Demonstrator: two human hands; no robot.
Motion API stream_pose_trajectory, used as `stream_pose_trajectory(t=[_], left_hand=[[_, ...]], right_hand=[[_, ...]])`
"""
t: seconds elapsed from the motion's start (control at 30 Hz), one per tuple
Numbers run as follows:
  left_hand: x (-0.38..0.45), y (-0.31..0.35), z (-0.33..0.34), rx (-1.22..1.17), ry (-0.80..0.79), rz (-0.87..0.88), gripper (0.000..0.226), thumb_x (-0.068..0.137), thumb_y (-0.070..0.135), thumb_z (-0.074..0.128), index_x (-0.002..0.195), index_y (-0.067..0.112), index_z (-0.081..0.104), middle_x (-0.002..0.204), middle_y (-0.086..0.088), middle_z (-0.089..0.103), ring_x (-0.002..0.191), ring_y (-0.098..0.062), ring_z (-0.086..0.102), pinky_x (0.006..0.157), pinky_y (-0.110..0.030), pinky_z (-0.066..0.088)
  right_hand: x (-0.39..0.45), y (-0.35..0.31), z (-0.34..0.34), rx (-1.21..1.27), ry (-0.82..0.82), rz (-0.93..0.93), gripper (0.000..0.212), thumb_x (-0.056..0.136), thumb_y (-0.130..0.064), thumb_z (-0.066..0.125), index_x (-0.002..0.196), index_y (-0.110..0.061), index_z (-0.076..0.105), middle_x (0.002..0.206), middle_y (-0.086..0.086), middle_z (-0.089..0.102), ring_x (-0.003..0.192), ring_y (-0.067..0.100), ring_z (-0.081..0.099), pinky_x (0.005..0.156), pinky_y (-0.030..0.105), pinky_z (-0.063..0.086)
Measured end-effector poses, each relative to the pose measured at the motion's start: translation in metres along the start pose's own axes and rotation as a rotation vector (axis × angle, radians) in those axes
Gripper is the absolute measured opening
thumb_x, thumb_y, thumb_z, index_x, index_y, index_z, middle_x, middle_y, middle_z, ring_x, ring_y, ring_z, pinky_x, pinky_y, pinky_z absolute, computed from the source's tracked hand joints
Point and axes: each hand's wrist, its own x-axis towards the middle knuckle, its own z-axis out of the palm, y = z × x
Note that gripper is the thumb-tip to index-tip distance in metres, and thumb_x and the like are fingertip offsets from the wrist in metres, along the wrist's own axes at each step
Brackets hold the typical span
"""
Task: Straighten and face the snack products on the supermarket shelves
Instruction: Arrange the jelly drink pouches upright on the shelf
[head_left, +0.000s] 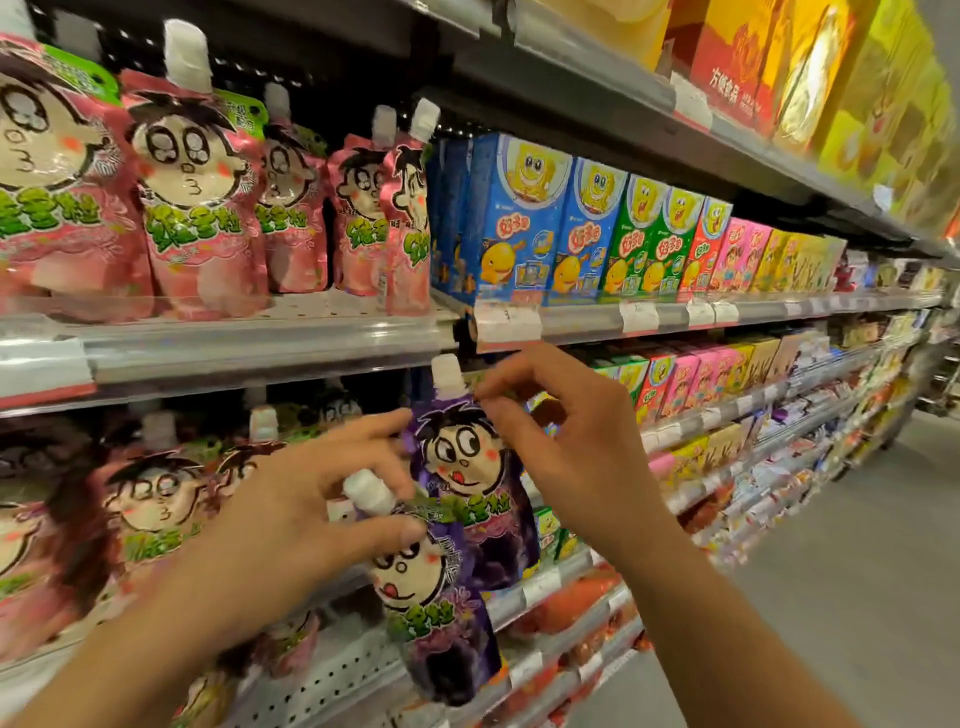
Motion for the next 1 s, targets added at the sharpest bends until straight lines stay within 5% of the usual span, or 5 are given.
stream_pose_trajectory(t=[0.2, 0.33, 0.53, 0.77, 1.0], left_hand=[[-0.003, -0.021, 0.030, -0.066, -0.075, -0.075, 0.033, 0.065, 0.058, 0.086, 0.077, 0.032, 0.071, 0.101, 0.016, 0.068, 0.098, 0.003, 0.063, 0.078, -0.013, 0.046], [-0.006, -0.024, 0.047, -0.017, 0.007, -0.128, 0.019, 0.067, 0.042, 0.082, 0.076, 0.033, 0.068, 0.080, 0.014, 0.068, 0.079, -0.002, 0.064, 0.062, -0.009, 0.043], [-0.008, -0.031, 0.063, 0.084, 0.048, -0.159, 0.025, 0.080, 0.018, 0.085, 0.082, 0.032, 0.064, 0.082, 0.010, 0.067, 0.082, -0.009, 0.061, 0.064, -0.021, 0.045], [-0.008, -0.023, 0.069, 0.038, 0.287, -0.177, 0.030, 0.079, 0.016, 0.083, 0.078, 0.037, 0.062, 0.077, 0.016, 0.068, 0.065, -0.006, 0.063, 0.054, -0.021, 0.045], [-0.011, -0.038, 0.066, -0.190, 0.535, -0.411, 0.016, 0.088, 0.020, 0.078, 0.086, 0.031, 0.066, 0.079, 0.006, 0.072, 0.075, -0.029, 0.071, 0.069, -0.054, 0.060]], right_hand=[[-0.053, 0.024, 0.020, 0.050, -0.039, 0.195, 0.012, 0.094, -0.007, 0.069, 0.094, -0.019, 0.072, 0.092, -0.013, 0.070, 0.088, 0.010, 0.067, 0.070, 0.013, 0.045], [-0.080, 0.034, 0.032, 0.065, -0.090, 0.303, 0.014, 0.095, -0.010, 0.068, 0.097, -0.023, 0.071, 0.095, -0.014, 0.070, 0.093, 0.006, 0.066, 0.069, 0.013, 0.046], [-0.105, 0.037, 0.049, -0.015, -0.056, 0.375, 0.021, 0.099, -0.024, 0.062, 0.119, -0.028, 0.063, 0.113, -0.019, 0.061, 0.108, 0.005, 0.060, 0.082, 0.027, 0.054], [-0.112, 0.024, 0.060, 0.187, -0.157, 0.496, 0.090, 0.085, -0.041, 0.080, 0.152, -0.046, 0.022, 0.138, -0.036, 0.041, 0.125, -0.002, 0.052, 0.102, 0.020, 0.047], [-0.104, 0.025, 0.086, 0.217, -0.263, 0.447, 0.095, 0.075, -0.030, 0.090, 0.149, -0.043, 0.032, 0.139, -0.017, 0.052, 0.127, 0.002, 0.054, 0.106, 0.032, 0.049]])
